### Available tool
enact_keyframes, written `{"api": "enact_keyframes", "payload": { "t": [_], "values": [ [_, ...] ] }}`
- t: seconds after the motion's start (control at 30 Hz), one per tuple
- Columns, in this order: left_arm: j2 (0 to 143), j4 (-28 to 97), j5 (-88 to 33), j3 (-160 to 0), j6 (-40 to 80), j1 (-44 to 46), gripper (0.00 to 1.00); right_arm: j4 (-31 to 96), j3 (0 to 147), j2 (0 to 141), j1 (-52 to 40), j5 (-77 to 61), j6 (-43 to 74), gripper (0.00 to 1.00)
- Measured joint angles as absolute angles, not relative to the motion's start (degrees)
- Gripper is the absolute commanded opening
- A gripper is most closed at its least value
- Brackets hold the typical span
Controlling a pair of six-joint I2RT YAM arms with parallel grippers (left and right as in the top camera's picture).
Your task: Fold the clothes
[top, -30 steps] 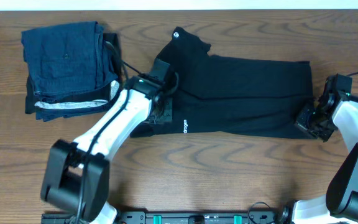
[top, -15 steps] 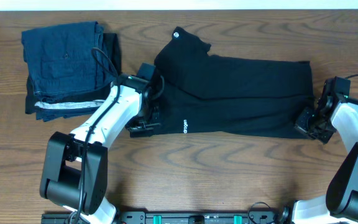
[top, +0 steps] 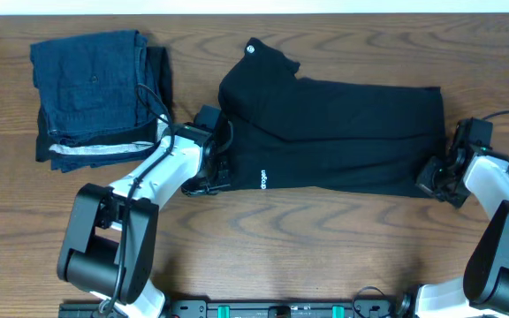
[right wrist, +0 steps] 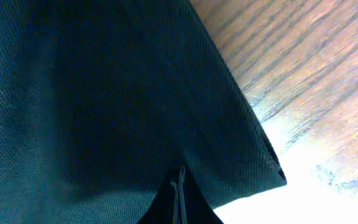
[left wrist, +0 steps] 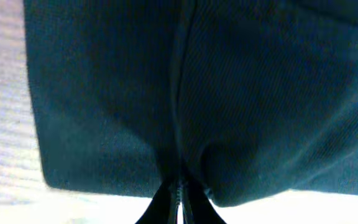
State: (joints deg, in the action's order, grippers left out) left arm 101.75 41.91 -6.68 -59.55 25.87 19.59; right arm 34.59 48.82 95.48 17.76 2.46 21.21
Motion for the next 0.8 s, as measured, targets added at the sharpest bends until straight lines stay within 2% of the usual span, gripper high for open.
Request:
{"api": "enact_keyframes", "payload": {
  "t": [0.8],
  "values": [
    [105.23,39.35,-4.99,-61.19,23.73,15.84,0.06,35.33,48.23,95.44,18.68,12.45,21.21,0.01]
  ]
}}
